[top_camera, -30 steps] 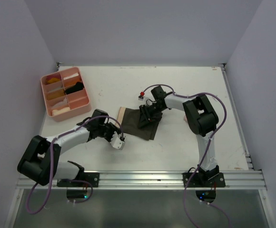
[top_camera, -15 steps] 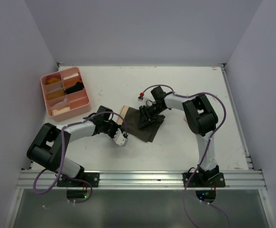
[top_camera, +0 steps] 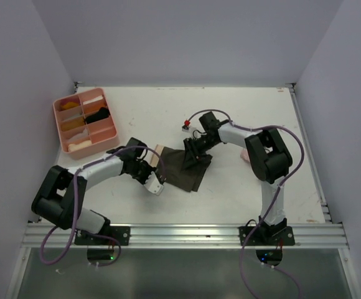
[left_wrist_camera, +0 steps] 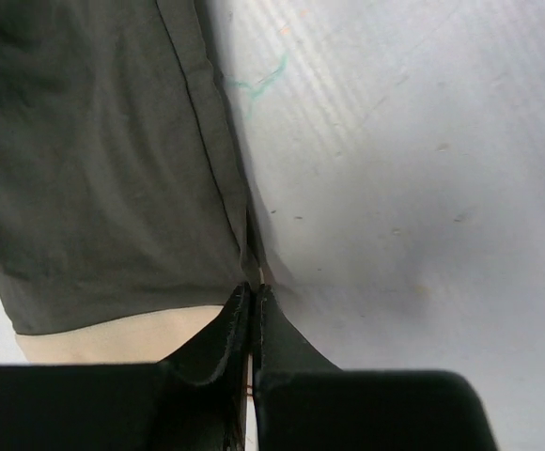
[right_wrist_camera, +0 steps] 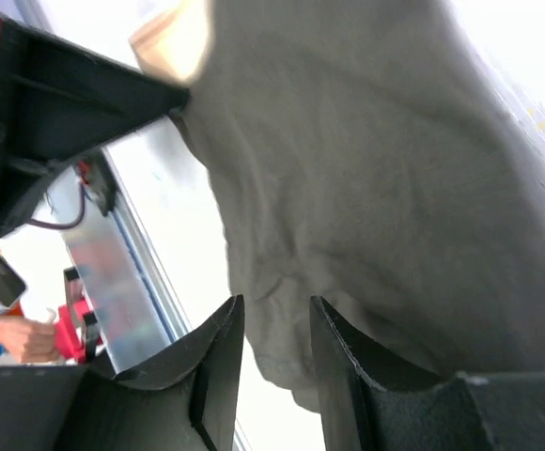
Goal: Roll the underwear
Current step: Fold the underwear
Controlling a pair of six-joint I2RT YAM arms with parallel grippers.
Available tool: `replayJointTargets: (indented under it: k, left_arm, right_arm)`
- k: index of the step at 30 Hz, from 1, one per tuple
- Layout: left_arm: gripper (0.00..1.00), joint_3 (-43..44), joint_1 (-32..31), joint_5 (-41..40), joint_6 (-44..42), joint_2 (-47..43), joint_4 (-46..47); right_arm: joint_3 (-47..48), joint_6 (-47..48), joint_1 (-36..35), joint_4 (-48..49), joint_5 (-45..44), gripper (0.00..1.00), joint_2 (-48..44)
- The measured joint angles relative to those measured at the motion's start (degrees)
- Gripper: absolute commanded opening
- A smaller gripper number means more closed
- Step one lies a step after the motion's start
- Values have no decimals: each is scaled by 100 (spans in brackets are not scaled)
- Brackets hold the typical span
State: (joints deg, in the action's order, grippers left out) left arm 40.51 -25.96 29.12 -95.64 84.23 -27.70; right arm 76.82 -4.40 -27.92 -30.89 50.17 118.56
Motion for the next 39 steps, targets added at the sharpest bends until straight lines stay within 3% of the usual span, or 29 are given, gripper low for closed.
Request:
replayJointTargets:
  k: [5,13,24,34,39]
  left_arm:
    - [0,72,0,79,-2,-219,-743]
    - [0,780,0,234,92,-39,-1711]
    - [0,1633,0,540,428,426,-2448]
    - [0,1690,0,581,417,424,-2881]
    - [0,1641,0,579,323,361,-3008]
  right_arm:
    - [234,-210,-24,153,11,39,-315]
    - [654,-396,-363,446,-2,39,109]
    - [595,-356,-802,544,-48,38,667]
    - [629,-372,-815,358,-175,33,343]
    - [737,-835,-820,876,-219,30,-42]
